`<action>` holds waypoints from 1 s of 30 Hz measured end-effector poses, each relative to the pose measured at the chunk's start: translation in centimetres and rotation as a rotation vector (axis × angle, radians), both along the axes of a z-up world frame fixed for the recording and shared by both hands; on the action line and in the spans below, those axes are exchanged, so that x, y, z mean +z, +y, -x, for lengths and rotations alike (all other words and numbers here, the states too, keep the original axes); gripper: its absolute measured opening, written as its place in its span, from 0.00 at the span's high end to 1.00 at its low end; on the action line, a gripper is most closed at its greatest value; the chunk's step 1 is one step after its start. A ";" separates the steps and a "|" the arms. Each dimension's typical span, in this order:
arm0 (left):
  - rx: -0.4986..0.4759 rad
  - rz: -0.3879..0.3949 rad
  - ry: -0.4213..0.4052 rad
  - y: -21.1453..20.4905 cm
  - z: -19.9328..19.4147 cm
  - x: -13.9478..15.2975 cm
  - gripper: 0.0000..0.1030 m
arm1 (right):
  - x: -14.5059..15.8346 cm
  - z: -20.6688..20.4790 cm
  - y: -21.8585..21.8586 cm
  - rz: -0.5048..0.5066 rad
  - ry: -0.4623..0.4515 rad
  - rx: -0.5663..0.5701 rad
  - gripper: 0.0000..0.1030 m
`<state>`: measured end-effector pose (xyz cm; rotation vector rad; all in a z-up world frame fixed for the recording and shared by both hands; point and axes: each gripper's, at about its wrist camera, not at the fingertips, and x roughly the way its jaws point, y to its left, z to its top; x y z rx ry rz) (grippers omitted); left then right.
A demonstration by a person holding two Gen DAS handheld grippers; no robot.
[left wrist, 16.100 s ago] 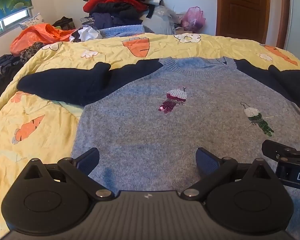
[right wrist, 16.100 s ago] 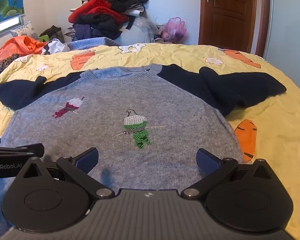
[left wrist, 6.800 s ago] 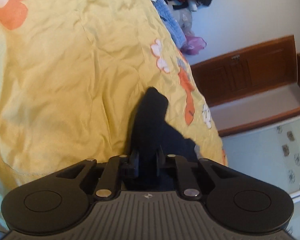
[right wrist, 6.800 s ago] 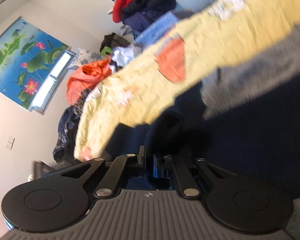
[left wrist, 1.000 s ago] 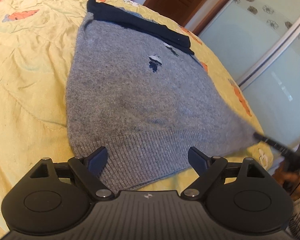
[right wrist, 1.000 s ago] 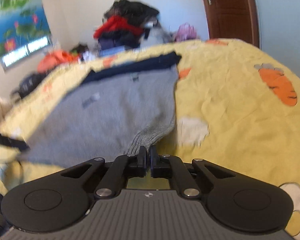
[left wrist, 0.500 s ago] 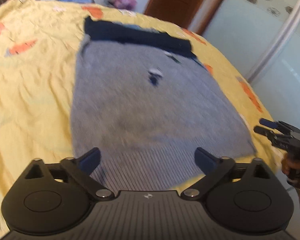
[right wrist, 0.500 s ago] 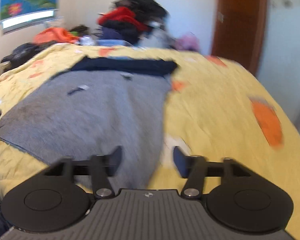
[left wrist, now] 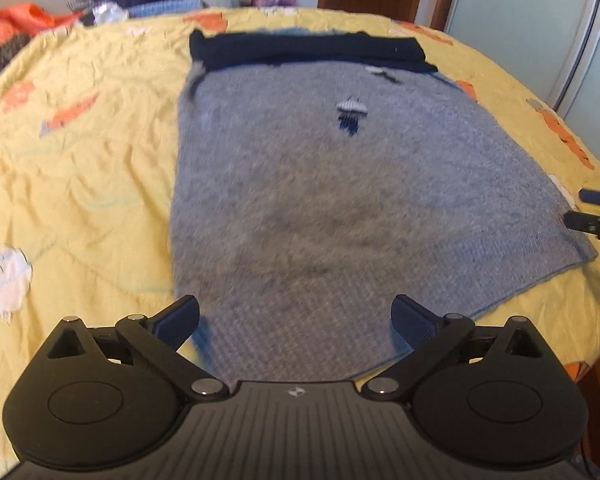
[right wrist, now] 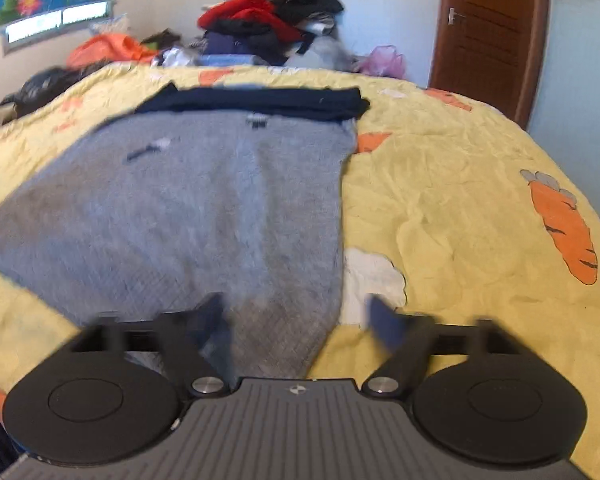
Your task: Fold small clothes
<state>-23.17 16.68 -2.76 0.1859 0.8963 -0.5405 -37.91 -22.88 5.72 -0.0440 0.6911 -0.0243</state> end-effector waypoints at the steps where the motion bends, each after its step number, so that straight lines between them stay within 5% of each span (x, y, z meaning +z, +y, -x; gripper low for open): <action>1: 0.011 -0.011 -0.021 -0.6 0.2 0.2 0.00 | 0.3 0.0 0.6 -0.004 -0.036 0.005 0.00; 4: 0.067 -0.035 -0.077 -2.2 0.3 0.0 0.00 | 0.8 -1.2 2.6 -0.001 -0.107 0.002 0.00; 11: 0.224 -0.039 -0.122 -3.8 -0.2 -2.5 0.00 | -2.1 -6.8 5.0 0.042 0.048 -0.091 0.00; 20: 0.240 -0.033 -0.140 -3.3 2.2 -2.6 0.00 | -3.1 -1.4 5.6 0.030 0.096 -0.087 0.00; 25: 0.229 -0.024 -0.115 -2.1 3.6 -1.9 0.00 | -1.1 0.3 4.2 0.040 0.105 -0.070 0.00; 27: 0.237 0.038 -0.086 -0.5 3.9 -1.4 0.00 | -0.4 0.9 3.0 0.076 0.064 -0.085 0.00; 30: 0.263 0.244 0.049 3.7 3.0 -0.9 0.00 | -0.2 1.9 1.0 0.112 0.024 -0.113 0.00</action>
